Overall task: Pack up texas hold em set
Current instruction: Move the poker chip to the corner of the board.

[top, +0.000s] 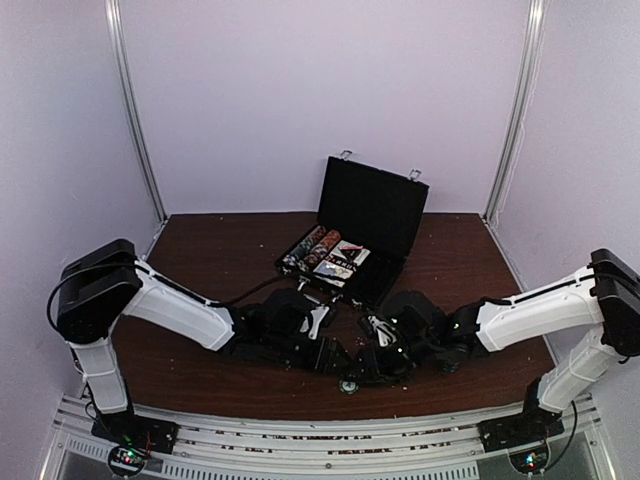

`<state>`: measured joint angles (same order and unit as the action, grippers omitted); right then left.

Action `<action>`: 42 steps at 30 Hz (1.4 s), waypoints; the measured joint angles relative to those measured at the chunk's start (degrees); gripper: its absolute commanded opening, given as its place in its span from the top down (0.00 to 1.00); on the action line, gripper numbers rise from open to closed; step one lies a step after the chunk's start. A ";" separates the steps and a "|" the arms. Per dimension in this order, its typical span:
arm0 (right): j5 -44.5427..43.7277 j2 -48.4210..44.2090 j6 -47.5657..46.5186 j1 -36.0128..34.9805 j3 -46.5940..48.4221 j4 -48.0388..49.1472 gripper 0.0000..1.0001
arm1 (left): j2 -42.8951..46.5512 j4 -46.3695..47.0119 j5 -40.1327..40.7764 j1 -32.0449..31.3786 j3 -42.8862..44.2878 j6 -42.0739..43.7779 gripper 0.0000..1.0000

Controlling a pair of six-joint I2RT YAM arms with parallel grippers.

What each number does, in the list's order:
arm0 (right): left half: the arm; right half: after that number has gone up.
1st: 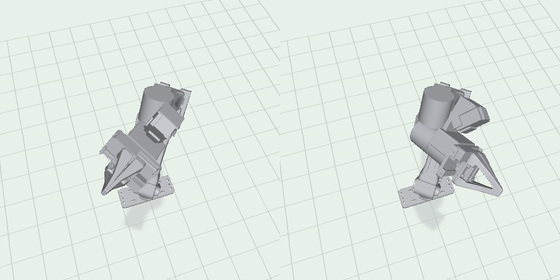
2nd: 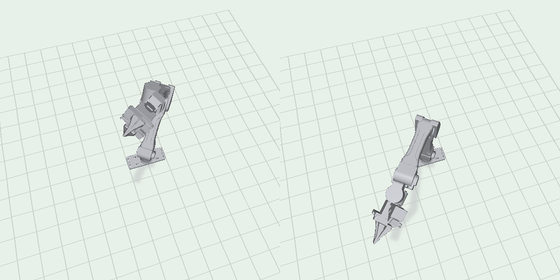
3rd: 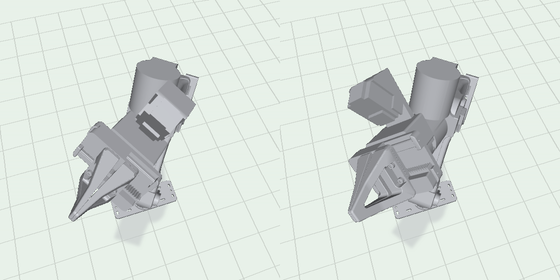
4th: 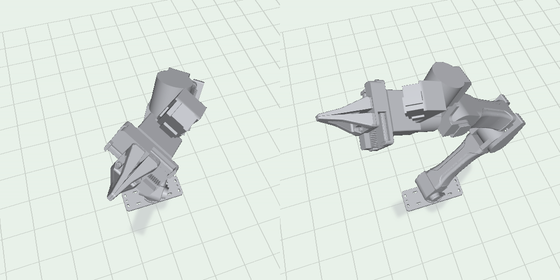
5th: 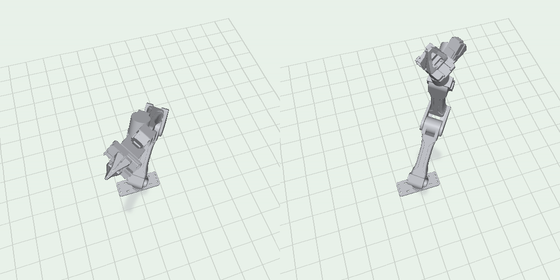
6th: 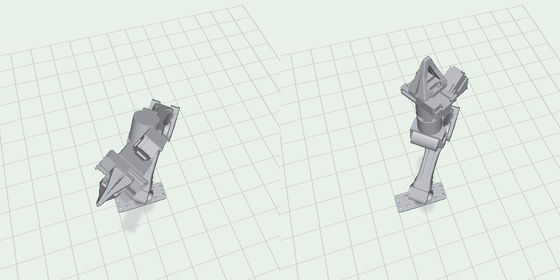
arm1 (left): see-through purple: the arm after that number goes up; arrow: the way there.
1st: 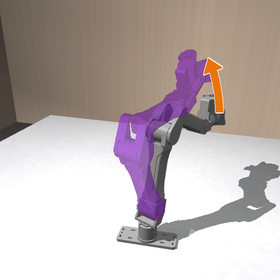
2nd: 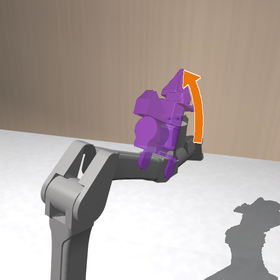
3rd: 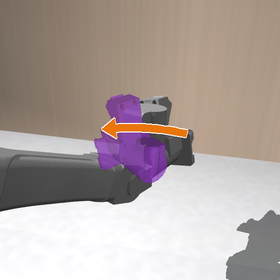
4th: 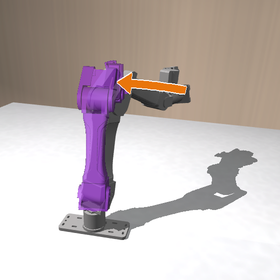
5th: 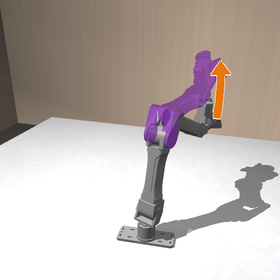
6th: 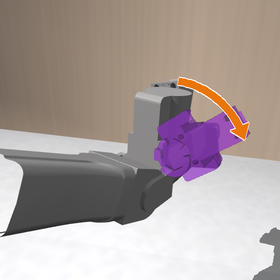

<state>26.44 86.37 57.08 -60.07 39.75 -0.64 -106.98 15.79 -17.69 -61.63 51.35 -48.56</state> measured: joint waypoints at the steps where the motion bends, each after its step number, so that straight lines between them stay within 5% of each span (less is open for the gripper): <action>1: -0.39 -0.44 0.55 0.00 -1.11 -0.02 0.62 | -1.14 0.22 -0.33 -0.07 0.92 0.42 0.49; 9: -1.38 -5.92 6.67 0.02 -10.58 2.64 0.64 | -4.48 0.98 -3.74 -2.05 2.64 2.36 0.67; 28: 4.85 -11.10 23.71 -4.81 -22.05 13.90 0.60 | -5.20 6.19 -9.75 -7.50 0.00 1.25 0.70; 42: 0.57 -9.86 36.22 -7.61 -24.61 19.21 0.61 | -5.55 7.19 -9.25 -8.57 0.24 0.66 0.70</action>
<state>27.00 76.51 93.30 -67.68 15.14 18.57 -112.53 22.98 -26.94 -70.19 51.59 -47.90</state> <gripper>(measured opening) 0.394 0.296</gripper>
